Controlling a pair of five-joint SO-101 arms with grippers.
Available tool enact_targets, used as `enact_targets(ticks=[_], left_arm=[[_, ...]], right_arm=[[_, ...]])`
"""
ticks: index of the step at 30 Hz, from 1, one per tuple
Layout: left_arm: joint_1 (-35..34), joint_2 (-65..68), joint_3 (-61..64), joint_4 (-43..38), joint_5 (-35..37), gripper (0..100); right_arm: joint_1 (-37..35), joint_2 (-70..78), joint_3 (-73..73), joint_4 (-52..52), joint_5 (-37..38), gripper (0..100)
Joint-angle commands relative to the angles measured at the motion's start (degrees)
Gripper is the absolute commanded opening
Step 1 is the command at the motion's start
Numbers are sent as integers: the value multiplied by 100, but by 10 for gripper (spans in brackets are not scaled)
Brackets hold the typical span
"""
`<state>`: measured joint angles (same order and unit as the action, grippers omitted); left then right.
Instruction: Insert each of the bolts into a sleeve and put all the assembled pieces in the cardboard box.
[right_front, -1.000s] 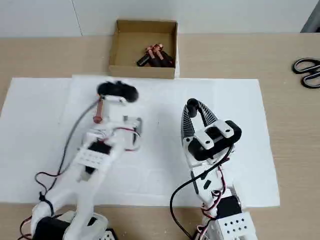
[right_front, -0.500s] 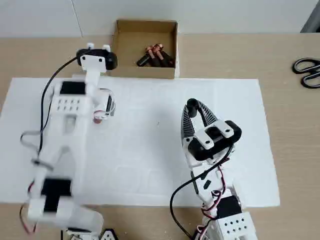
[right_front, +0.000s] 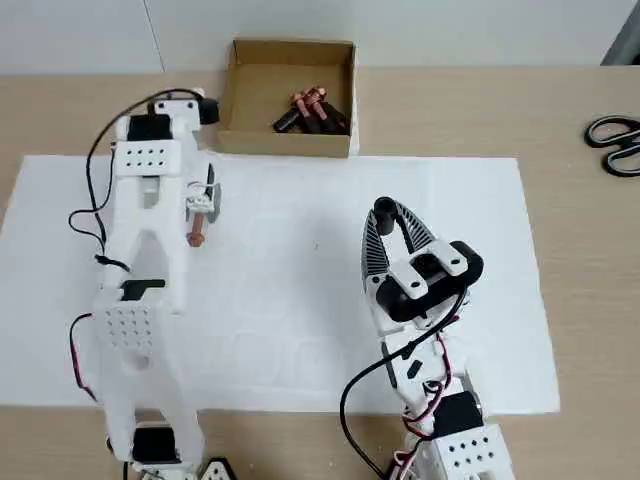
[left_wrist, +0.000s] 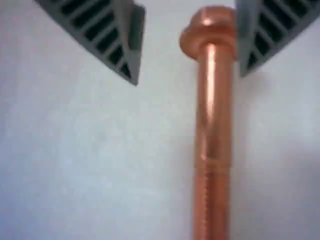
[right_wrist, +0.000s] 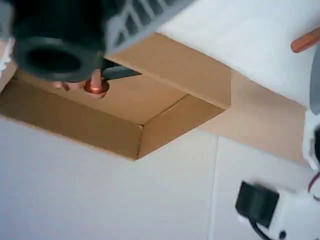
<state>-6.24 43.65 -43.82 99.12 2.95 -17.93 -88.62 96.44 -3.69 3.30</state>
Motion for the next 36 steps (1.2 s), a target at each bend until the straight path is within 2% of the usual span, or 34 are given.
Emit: enact_targets(ticks=[1,12,16,21,27,30,32,36], left_arm=[[-35,-18,-321,35,18,123],[-35,809,-365,9,-185,115],[-18,791,-391,26,-325,2],[79,721,-426,132,-1011,6],[123,-299,-391,141,-2215,6],[158,-897,-277,141,-2593,6],[185,-1354,-22,141,-2892,6],[501,-2251,1332,141,-4237,6]], right_arm=[[-22,-127,44,13,44,3],[-31,-127,44,13,44,3],[-31,-127,44,13,44,3],[-31,-127,44,13,44,3],[-22,-127,44,13,44,3],[-22,-127,44,13,44,3],[-22,-127,44,13,44,3],[-22,-127,44,13,44,3]])
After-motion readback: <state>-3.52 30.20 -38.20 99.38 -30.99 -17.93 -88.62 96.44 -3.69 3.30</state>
